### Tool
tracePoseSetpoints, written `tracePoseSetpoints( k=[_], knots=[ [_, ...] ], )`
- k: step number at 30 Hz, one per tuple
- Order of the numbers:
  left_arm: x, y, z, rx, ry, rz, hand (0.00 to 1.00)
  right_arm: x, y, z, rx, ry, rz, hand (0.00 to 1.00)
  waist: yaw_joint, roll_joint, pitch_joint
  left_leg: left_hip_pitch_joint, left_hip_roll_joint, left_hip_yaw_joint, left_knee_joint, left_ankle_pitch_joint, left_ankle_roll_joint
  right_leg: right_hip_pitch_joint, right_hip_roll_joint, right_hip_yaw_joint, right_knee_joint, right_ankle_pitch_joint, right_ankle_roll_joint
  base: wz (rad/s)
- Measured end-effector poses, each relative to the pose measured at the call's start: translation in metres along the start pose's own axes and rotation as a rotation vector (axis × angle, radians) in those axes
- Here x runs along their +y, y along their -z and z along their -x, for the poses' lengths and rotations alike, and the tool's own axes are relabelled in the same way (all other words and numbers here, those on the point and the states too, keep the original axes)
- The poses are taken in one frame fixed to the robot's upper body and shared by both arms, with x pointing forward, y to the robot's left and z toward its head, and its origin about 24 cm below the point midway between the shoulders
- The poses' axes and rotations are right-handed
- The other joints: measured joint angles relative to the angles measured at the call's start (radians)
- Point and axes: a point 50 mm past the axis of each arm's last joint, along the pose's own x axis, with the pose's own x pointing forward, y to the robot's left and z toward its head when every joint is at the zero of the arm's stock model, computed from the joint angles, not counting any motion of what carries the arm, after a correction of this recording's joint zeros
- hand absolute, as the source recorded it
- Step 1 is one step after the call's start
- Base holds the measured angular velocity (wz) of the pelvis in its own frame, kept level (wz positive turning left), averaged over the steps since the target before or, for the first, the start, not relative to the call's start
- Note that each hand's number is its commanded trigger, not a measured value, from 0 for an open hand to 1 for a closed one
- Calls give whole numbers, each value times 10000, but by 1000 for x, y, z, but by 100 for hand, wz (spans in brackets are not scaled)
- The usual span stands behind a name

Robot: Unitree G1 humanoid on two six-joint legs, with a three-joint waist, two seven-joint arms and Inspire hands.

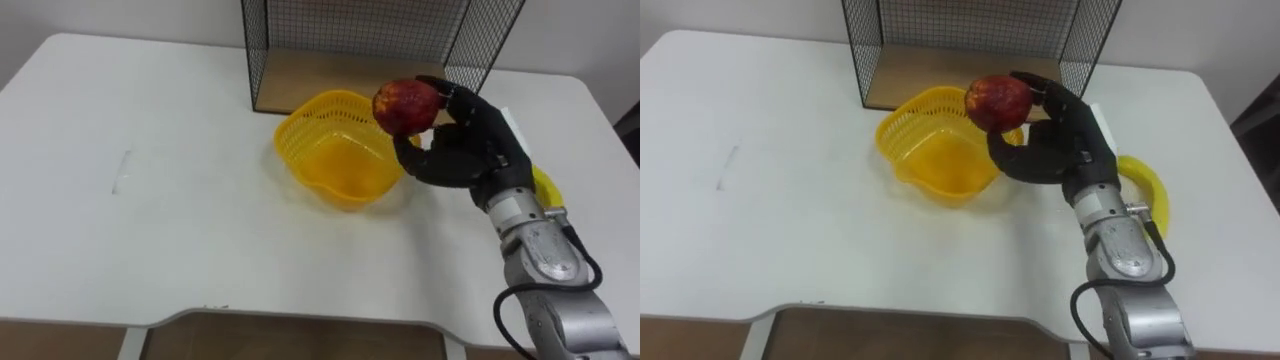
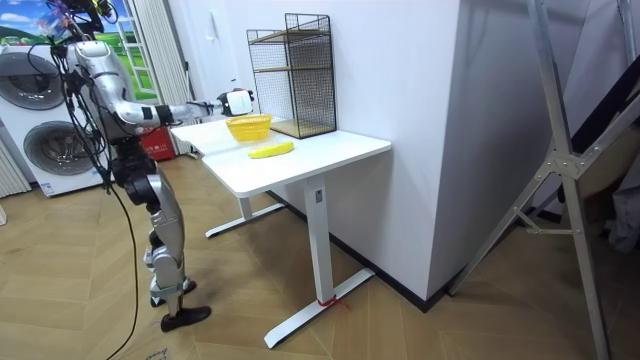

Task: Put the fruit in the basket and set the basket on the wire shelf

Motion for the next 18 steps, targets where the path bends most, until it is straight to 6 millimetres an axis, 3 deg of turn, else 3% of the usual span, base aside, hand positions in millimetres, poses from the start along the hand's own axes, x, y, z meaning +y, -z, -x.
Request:
tracePoseSetpoints(
  k=[2, 3, 4, 18],
  knots=[
    [1, -1, 0, -24, -30, 2, 0, 2, -5, -4, -181, -138, 624, 100, 108, -26, -12, -5, -1, -1, 10, 0, 0, 3, -5, 2, -9, 0, 0, 0],
    [1, -2, -1, -55, -39, 7, 0, 2, -6, -5, -221, -159, 789, 74, 145, -25, -12, -5, -2, -1, 13, 0, 0, 6, -7, -2, -11, 0, 0, 0],
    [2, -4, -1, -103, -59, 15, 0, 2, -8, -7, -278, -204, 954, 0, 178, -23, -12, -5, -1, -7, 14, 0, 0, 10, -11, -9, -13, 0, 0, 0],
    [3, -8, -2, -61, 129, -33, 0, 9, -8, -9, -176, -576, 1666, 0, 287, 107, 13, -18, -2, -17, 9, 1, 1, 12, -19, -26, -26, 0, 0, 0]
  ],
)
